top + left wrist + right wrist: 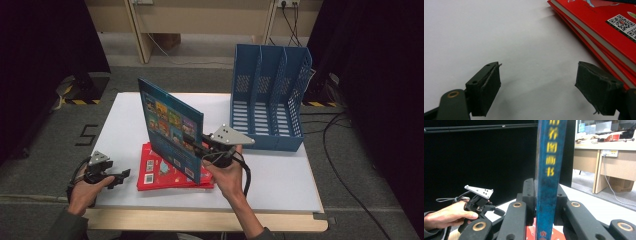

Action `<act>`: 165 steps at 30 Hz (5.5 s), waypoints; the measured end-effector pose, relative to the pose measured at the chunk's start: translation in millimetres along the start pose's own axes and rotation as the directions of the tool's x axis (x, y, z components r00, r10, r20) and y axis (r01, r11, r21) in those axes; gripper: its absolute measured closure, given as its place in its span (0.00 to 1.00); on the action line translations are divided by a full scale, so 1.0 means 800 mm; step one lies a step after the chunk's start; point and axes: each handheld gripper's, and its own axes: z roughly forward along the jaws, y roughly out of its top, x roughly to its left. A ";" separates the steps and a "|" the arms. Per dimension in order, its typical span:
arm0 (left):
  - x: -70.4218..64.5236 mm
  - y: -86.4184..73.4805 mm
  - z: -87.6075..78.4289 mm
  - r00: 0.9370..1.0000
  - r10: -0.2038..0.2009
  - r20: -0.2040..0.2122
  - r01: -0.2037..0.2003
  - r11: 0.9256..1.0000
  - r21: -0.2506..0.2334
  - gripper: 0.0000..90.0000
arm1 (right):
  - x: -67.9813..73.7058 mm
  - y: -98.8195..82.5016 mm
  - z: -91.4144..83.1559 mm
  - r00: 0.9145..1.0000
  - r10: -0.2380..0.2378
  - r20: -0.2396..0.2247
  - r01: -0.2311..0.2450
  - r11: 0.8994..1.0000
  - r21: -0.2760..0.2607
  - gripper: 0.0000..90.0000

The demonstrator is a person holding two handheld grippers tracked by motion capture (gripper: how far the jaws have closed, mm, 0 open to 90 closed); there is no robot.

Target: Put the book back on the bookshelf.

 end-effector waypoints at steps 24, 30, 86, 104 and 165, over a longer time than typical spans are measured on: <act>-0.007 -0.003 0.006 0.999 0.035 0.014 -0.036 0.998 0.050 0.21 | 0.005 -0.027 0.032 1.000 -0.003 0.017 0.003 1.000 0.026 0.85; -0.009 -0.002 0.005 0.999 0.041 0.014 -0.042 0.998 0.048 0.21 | 0.007 -0.031 0.040 1.000 -0.009 -0.003 0.010 0.999 0.032 0.85; -0.011 -0.002 0.005 0.998 0.060 0.007 -0.060 0.996 0.062 0.21 | -0.007 -0.046 0.038 0.993 -0.107 0.050 0.104 0.993 0.054 0.91; -0.008 -0.001 0.005 0.998 0.067 -0.006 -0.067 0.996 0.057 0.21 | -0.032 -0.007 -0.005 0.984 -0.080 0.161 0.088 0.995 -0.043 0.91; -0.005 0.002 0.007 0.998 0.054 -0.018 -0.053 0.997 0.061 0.19 | -0.196 0.053 -0.036 0.749 0.009 0.662 0.049 0.996 -0.068 0.91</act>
